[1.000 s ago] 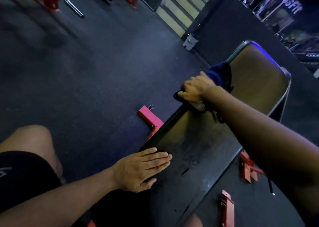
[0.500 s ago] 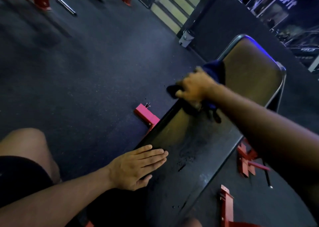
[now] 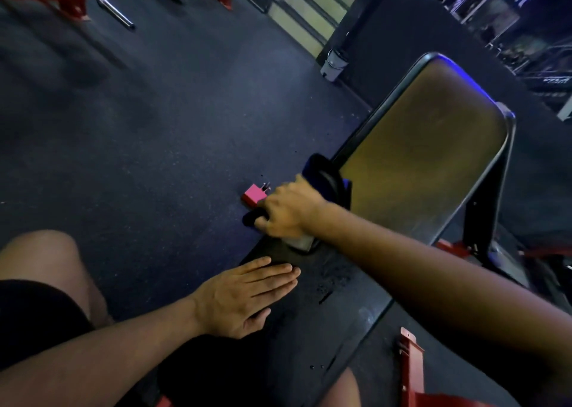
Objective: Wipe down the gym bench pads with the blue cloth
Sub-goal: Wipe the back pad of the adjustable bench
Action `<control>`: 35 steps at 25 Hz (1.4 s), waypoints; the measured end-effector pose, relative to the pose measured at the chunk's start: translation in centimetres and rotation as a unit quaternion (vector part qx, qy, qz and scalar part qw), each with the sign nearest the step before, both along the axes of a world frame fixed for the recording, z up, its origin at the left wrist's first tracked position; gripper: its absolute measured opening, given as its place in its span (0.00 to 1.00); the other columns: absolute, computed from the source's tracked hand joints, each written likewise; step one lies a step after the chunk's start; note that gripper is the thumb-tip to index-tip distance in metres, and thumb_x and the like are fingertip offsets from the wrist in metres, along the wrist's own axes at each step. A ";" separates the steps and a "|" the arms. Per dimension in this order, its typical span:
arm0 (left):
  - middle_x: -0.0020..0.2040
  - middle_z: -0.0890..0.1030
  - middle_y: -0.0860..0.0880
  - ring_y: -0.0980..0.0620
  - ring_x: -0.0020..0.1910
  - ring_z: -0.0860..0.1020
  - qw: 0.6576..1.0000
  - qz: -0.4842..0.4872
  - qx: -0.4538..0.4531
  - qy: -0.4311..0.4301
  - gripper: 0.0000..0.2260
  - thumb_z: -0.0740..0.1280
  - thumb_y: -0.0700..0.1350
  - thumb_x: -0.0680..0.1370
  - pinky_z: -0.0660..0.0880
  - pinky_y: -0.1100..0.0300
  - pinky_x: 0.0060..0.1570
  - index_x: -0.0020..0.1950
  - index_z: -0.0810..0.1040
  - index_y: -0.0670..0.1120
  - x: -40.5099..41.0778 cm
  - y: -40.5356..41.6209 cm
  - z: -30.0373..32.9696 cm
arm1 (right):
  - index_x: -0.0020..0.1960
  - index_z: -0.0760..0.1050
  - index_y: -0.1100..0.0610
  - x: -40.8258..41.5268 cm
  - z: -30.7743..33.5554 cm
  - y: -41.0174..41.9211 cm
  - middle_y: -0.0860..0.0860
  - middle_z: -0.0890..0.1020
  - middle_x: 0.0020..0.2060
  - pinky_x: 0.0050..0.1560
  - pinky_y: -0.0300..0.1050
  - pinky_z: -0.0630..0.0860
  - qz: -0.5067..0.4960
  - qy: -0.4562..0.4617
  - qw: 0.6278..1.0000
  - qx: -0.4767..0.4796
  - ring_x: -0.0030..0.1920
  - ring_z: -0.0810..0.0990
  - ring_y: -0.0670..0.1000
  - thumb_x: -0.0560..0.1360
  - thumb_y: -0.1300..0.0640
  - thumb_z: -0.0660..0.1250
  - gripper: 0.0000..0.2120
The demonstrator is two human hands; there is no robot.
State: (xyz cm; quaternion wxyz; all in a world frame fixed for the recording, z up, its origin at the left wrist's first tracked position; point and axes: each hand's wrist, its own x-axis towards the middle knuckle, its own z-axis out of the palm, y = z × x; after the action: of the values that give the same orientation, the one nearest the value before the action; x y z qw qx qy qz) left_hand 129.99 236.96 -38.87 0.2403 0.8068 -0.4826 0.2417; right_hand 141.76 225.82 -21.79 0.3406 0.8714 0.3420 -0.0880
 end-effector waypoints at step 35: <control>0.83 0.58 0.45 0.46 0.82 0.55 0.988 0.066 0.136 -0.022 0.30 0.57 0.54 0.81 0.51 0.40 0.79 0.82 0.60 0.45 -3.5 -4.6 2.1 | 0.70 0.67 0.48 -20.4 -4.5 -18.8 0.50 0.74 0.67 0.67 0.33 0.67 -0.354 -0.314 0.415 0.777 0.63 0.72 0.33 0.81 0.58 0.58 0.18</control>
State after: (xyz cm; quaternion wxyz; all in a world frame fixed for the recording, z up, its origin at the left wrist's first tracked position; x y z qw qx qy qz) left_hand 126.51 232.33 -36.79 0.1010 0.8567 -0.4618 0.2066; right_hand 121.33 207.01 -26.27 -0.4596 0.7750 -0.2045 0.3825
